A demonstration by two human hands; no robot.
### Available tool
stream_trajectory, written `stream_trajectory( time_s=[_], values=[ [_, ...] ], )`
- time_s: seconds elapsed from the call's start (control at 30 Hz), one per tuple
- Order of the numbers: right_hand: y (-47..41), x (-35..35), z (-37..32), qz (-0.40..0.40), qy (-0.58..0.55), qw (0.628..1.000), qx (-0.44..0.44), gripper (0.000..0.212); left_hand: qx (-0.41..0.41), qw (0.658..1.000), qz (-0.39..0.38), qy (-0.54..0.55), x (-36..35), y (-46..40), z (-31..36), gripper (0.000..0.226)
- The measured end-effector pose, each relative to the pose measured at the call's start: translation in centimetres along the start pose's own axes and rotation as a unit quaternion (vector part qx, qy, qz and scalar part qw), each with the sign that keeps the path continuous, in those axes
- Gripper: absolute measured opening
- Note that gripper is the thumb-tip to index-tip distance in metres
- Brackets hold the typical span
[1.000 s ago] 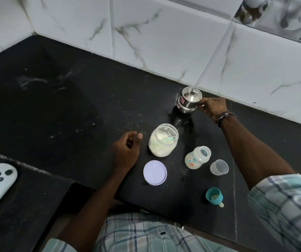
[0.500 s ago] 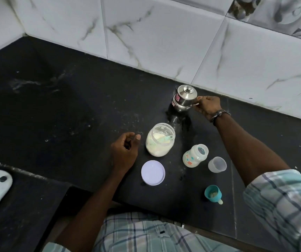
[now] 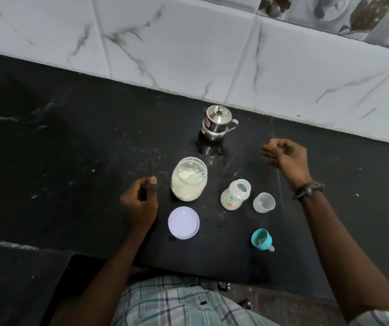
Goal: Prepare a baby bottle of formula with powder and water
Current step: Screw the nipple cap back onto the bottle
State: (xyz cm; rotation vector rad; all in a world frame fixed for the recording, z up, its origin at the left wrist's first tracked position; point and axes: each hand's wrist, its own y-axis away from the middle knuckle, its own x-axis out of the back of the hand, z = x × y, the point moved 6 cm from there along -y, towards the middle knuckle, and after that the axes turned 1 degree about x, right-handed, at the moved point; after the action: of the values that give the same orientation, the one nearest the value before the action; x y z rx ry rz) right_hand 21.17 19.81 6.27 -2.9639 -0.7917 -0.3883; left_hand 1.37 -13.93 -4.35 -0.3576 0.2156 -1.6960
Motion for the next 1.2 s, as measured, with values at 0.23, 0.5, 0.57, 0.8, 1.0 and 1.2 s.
stream_trajectory(
  time_s=[0.23,0.5,0.57,0.8,1.0,1.2],
  values=[
    [7.8,4.6,4.2,0.018,0.143,0.990,0.004,0.030,-0.071,0.997,-0.011,-0.029,0.0,1.5,2.6,0.049],
    [14.5,4.7,6.2,-0.018,0.209,0.977,-0.034,0.052,-0.146,0.983,-0.109,0.005,-2.8,4.4,8.4,0.039],
    [15.6,4.1,7.0,-0.057,0.234,0.970,-0.041,0.060,-0.146,0.977,-0.150,0.031,-3.9,5.1,9.0,0.035],
    [17.0,2.3,8.6,-0.127,0.325,0.936,-0.039,0.073,-0.094,0.954,-0.268,0.093,-7.9,7.6,8.9,0.024],
    [17.1,2.2,7.5,-0.089,0.283,0.955,-0.027,0.062,-0.077,0.949,-0.299,0.059,-10.2,8.2,9.0,0.063],
    [16.2,1.3,3.4,-0.048,0.210,0.975,0.048,0.057,-0.037,0.938,-0.345,-0.010,-13.0,8.5,8.6,0.091]
  ],
)
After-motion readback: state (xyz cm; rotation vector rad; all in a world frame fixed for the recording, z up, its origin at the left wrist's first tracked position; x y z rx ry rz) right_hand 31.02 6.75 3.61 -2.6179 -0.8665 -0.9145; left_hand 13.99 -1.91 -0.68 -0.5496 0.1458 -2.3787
